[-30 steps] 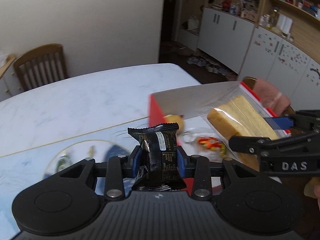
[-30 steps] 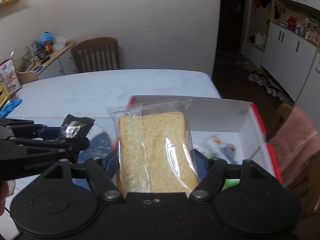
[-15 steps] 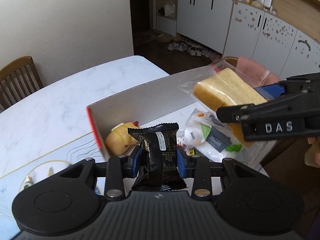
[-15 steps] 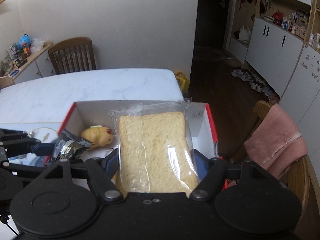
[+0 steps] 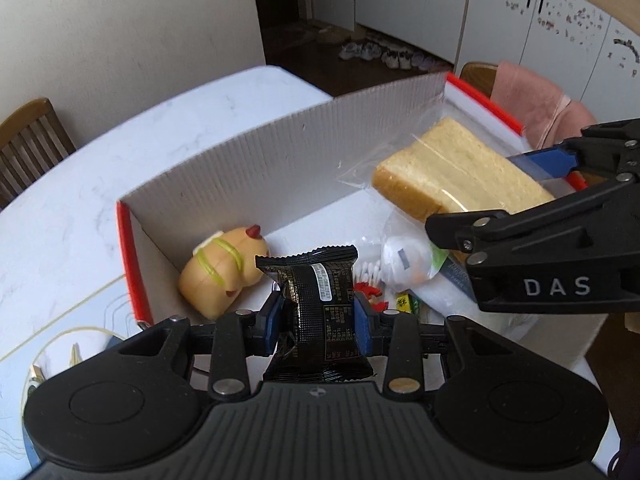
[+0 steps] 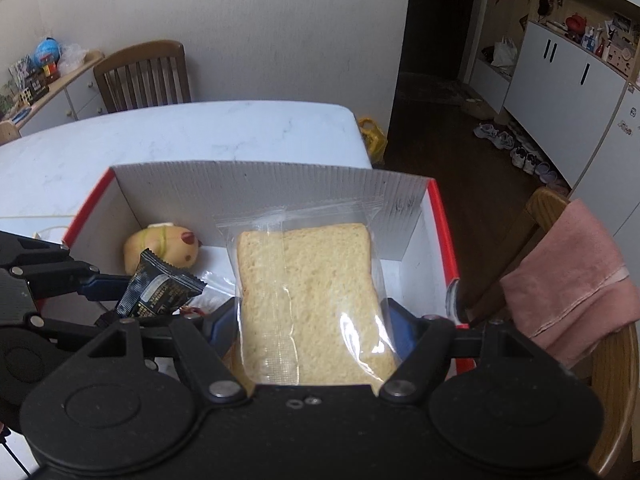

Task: Organize objects
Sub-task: 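Lower both tools into the box and open them to release the items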

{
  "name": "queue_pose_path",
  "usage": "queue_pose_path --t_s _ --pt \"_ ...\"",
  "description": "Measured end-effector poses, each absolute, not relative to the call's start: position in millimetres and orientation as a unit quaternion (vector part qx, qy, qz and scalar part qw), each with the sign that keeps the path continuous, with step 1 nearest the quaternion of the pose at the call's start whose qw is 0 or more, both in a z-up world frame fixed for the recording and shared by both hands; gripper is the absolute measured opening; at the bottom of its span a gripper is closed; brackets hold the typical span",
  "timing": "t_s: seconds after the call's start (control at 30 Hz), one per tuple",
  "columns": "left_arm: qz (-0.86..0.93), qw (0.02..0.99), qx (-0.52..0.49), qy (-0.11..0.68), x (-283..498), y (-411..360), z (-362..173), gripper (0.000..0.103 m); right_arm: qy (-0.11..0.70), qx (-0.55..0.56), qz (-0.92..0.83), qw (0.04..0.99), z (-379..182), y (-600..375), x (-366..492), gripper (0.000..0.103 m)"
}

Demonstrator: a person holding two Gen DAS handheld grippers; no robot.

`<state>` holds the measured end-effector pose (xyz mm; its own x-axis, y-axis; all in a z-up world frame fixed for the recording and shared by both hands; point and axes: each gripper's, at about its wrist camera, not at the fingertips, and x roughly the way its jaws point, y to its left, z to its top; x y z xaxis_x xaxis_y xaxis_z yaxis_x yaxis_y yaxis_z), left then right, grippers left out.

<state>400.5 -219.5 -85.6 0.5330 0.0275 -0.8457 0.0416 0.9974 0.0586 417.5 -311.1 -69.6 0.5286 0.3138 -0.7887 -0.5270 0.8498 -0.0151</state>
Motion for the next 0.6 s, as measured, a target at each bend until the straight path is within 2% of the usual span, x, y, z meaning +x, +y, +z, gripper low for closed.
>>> queue_pose_path --t_s 0.37,0.6 --pt "-0.004 0.851 0.008 0.525 412 -209 -93 0.037 0.424 -0.139 0.253 0.859 -70 -310 423 0.075" --pt "-0.014 0.849 0.000 0.529 414 -210 -93 0.047 0.417 -0.149 0.261 0.858 -66 -308 421 0.079"
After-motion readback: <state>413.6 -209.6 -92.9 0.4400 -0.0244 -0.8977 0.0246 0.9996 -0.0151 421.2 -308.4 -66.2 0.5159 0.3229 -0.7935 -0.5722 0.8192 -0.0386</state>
